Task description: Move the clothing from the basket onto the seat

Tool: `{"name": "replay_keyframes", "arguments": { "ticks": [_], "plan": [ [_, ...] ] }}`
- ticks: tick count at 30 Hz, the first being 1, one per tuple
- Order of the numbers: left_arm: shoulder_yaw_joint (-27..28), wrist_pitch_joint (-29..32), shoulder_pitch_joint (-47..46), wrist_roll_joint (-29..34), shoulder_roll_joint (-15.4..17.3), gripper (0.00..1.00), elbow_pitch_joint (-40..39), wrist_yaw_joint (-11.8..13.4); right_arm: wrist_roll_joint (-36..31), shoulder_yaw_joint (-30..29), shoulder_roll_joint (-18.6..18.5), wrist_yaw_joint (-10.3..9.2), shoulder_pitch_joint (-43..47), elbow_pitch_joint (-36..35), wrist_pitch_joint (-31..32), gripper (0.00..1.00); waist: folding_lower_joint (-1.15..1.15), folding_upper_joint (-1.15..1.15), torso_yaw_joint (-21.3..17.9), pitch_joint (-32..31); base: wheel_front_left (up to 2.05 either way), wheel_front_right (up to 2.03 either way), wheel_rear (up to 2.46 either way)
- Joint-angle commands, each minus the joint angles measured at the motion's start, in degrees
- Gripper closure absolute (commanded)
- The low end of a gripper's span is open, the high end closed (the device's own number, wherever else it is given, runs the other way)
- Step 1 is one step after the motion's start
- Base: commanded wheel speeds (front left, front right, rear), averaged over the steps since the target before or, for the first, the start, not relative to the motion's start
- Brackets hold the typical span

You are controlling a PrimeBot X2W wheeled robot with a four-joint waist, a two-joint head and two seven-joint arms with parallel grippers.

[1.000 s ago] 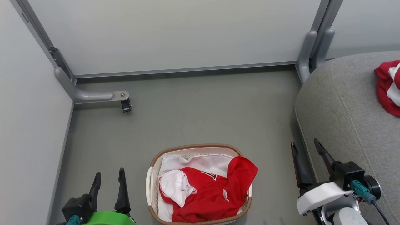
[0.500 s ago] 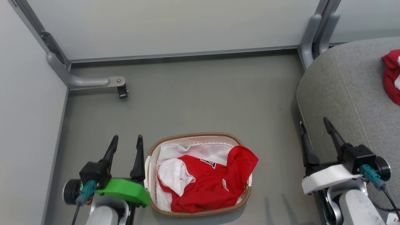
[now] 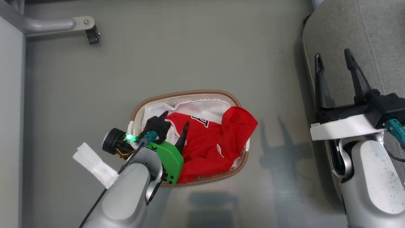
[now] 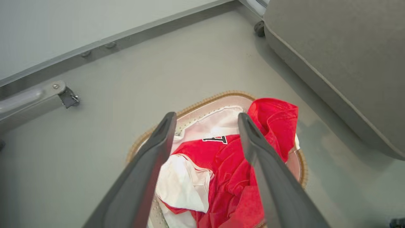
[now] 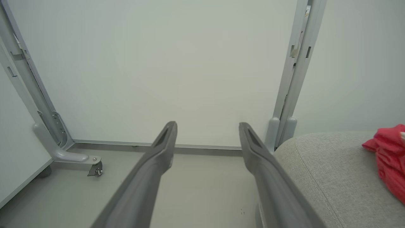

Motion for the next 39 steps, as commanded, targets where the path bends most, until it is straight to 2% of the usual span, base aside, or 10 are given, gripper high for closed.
{"name": "replay_keyframes", "arguments": {
  "ticks": [1, 8, 13, 22, 31, 32, 33, 34, 35, 39],
  "plan": [
    [-2.1, 0.6, -2.1, -0.3, 0.7, 0.00, 1.4, -0.2, 0.2, 0.0, -0.2, -0.08, -1.3, -0.5, -0.3, 0.00, -0.01, 0.00, -4.9, 9.8, 0.00, 0.00, 0.00],
    [-18.4, 5.7, -5.6, -9.2, 4.2, 0.00, 5.0, -0.2, 0.3, -0.9, -0.1, -0.08, -3.9, -1.4, -0.3, 0.00, -0.01, 0.00, -7.2, 13.5, 0.00, 0.00, 0.00],
    [-24.9, 8.5, -8.2, -14.5, 7.7, 0.00, 6.2, -0.2, 1.3, -0.3, -0.2, -0.08, -4.6, -2.3, -0.3, 0.00, -0.01, 0.00, -8.3, 15.2, 0.00, 0.00, 0.00],
    [-30.9, 12.2, -11.4, -18.9, 10.8, 0.00, 9.8, -0.2, 2.8, 1.7, -0.2, -0.08, -6.0, -4.4, -0.3, 0.00, -0.01, 0.00, -10.2, 18.3, 0.00, 0.00, 0.00],
    [-31.4, 12.1, -13.0, -19.1, 11.3, 0.00, 14.6, 0.3, 4.2, 2.4, -0.2, -0.08, -6.4, -5.3, -0.3, 0.00, -0.01, 0.00, -11.7, 19.4, 0.00, 0.00, 0.00],
    [-31.4, 12.1, -13.2, -19.2, 11.2, 0.07, 14.9, 0.3, 4.3, 2.5, -0.2, -0.08, -6.4, -5.3, -0.3, 0.00, -0.01, 0.00, -11.8, 19.4, 0.00, 0.00, 0.00],
    [-31.4, 11.9, -13.3, -19.2, 11.1, 0.53, 15.2, 0.3, 4.3, 2.4, -0.2, -0.08, -6.4, -5.3, -0.3, 0.00, -0.01, 0.00, -11.9, 19.5, 0.00, 0.00, 0.00],
    [-31.4, 11.6, -13.4, -19.3, 10.9, 0.85, 15.3, 0.3, 4.4, 2.4, -0.2, -0.08, -6.4, -5.3, -0.3, 0.00, -0.01, 0.00, -11.9, 19.5, 0.00, 0.00, 0.00],
    [-31.3, 11.0, -13.6, -19.4, 10.6, 1.00, 15.4, 0.3, 4.5, 2.3, -0.2, -0.08, -6.4, -5.3, -0.3, 0.00, -0.01, 0.00, -12.0, 19.4, 0.00, 0.00, 0.00],
    [-30.9, 8.8, -14.0, -19.8, 10.0, 1.00, 15.3, 0.3, 4.1, 1.7, -0.2, -0.08, -6.1, -4.9, -0.3, 0.00, -0.01, 0.00, -11.6, 18.5, 0.00, 0.00, 0.00]
  ]
}}
